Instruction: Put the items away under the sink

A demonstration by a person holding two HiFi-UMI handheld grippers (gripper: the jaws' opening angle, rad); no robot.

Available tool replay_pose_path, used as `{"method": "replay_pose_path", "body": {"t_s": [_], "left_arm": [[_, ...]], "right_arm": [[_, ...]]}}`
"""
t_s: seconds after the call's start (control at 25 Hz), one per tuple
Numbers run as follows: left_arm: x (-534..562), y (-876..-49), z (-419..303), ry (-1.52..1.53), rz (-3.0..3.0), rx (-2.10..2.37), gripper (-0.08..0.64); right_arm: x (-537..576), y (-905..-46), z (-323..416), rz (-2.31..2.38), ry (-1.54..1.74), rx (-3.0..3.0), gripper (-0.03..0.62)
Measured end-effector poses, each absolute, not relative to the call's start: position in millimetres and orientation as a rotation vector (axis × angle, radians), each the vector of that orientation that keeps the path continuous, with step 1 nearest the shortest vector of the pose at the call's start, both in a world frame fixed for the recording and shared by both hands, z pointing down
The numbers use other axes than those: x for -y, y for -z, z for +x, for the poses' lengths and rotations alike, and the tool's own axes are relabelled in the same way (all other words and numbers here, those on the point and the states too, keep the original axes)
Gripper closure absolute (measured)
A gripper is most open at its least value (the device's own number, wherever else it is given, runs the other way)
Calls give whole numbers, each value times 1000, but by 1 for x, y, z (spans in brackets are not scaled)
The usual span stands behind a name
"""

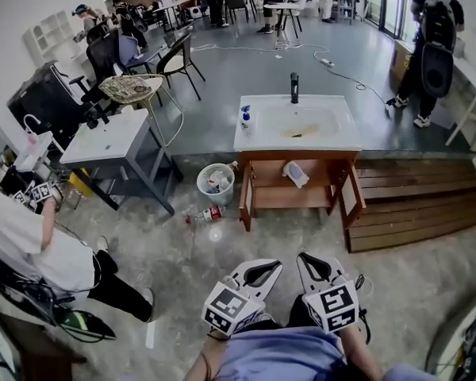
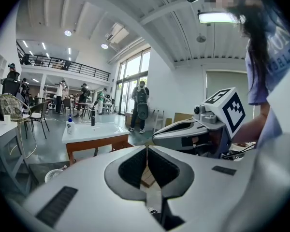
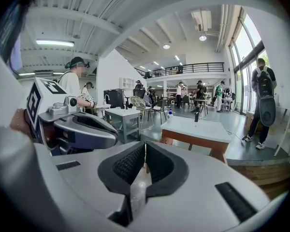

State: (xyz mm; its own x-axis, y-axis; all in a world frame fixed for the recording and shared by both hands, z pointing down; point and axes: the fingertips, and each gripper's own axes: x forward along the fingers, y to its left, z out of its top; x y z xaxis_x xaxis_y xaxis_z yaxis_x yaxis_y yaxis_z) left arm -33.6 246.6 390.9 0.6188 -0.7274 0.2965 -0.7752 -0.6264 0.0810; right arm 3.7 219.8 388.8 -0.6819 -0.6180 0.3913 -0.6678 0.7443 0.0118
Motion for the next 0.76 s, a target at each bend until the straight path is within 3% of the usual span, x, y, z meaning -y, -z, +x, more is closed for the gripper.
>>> {"method": "replay_pose_path", "body": {"t_s": [0.76], "left_arm": [[-251, -398, -34, -379, 2636, 1243, 543]], "right_arm": [[-223, -390, 4, 967, -151, 2574, 569]]}}
